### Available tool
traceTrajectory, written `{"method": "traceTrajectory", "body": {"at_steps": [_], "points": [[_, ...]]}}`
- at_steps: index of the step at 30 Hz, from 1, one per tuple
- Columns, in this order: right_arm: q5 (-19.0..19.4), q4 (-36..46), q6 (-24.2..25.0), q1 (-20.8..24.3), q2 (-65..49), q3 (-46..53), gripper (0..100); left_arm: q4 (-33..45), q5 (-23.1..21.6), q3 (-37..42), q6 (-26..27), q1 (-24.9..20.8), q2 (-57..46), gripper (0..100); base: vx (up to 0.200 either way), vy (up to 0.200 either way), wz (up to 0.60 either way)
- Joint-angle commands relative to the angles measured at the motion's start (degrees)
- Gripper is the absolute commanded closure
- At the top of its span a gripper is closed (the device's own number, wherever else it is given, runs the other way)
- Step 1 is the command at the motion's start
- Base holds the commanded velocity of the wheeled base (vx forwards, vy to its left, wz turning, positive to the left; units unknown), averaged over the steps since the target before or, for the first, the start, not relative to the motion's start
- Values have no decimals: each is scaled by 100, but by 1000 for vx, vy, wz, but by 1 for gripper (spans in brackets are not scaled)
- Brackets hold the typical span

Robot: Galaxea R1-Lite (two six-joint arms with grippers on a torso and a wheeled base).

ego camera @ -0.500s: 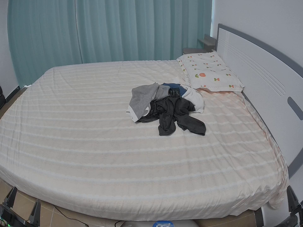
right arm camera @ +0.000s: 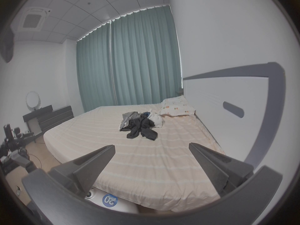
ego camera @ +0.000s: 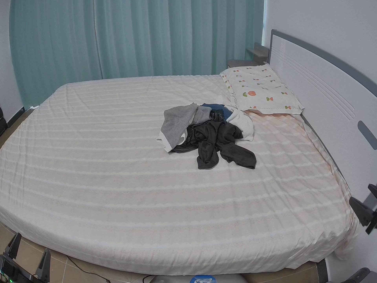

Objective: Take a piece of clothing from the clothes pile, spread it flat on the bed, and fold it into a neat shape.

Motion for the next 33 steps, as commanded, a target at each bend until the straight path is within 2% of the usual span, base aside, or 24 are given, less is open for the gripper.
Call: {"method": "traceTrajectory", "body": {"at_steps": [1,2,3,7,11,13,23,33], "points": [[-212,-2313,940,620,5700,-1339,0,-3,0,92,0,1,-22,0,0,0,0],[-229,-2322,957,629,5753,-1375,0,-3,0,92,0,1,-22,0,0,0,0],[-449,-2550,1239,770,6456,-1814,0,-3,0,92,0,1,-22,0,0,0,0],[-968,-2708,1915,1077,7634,-2895,0,-3,0,92,0,1,-22,0,0,0,0],[-1486,-2726,2425,1288,8372,-3616,0,6,0,92,0,1,-22,0,0,0,0],[-1609,-2726,2636,1358,8618,-3915,0,-3,0,92,0,1,-22,0,0,0,0],[-1847,-2735,3005,1385,9981,-5426,0,-3,0,92,0,1,-22,0,0,0,0],[-1847,-2743,3067,1376,10983,-6437,0,-3,0,92,0,1,-22,0,0,0,0]]}}
